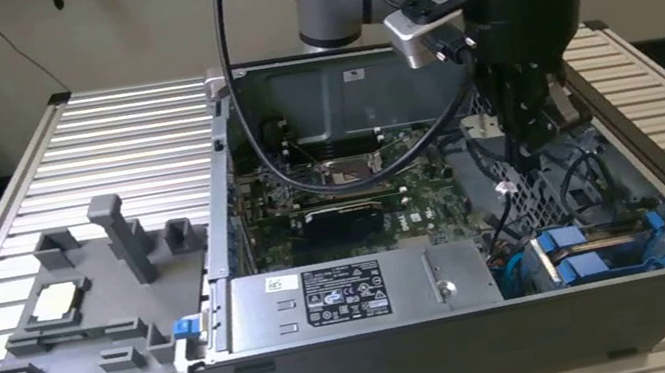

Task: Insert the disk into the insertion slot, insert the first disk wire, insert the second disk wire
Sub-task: 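Insert the second disk wire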

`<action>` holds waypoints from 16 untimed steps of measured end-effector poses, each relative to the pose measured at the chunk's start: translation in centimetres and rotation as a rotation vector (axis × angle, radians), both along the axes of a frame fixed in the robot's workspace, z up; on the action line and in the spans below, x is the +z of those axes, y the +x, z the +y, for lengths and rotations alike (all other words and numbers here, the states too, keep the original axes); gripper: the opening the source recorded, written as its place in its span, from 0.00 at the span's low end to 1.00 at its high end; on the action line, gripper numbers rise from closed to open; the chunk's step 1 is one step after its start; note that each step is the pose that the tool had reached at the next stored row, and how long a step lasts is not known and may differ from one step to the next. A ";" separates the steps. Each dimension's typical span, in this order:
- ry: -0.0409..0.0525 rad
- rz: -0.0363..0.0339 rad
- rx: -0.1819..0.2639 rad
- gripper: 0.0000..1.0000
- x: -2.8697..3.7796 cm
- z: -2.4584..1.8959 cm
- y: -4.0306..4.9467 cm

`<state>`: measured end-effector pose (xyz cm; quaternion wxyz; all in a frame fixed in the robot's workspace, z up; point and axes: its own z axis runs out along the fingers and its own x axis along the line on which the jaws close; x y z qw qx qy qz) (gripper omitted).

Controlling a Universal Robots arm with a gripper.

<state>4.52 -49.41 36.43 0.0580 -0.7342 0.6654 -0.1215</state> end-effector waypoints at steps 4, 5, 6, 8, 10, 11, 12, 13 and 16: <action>0.0000 0.0000 0.000 0.16 0.00 0.00 0.00; 0.0000 0.0000 0.000 0.16 0.00 0.00 0.00; 0.0000 0.0000 0.000 0.16 0.00 -0.02 0.01; -0.0001 0.0007 0.000 0.16 0.00 -0.17 0.12; -0.0001 0.0031 0.000 0.16 0.00 -0.46 0.42; 0.0000 0.0047 0.000 0.16 -0.01 -0.64 0.59; 0.0000 0.0066 0.000 0.16 -0.01 -0.82 0.78; 0.0001 0.0083 0.000 0.16 -0.02 -1.02 0.98; 0.0000 0.0132 0.000 0.16 -0.03 -1.67 1.55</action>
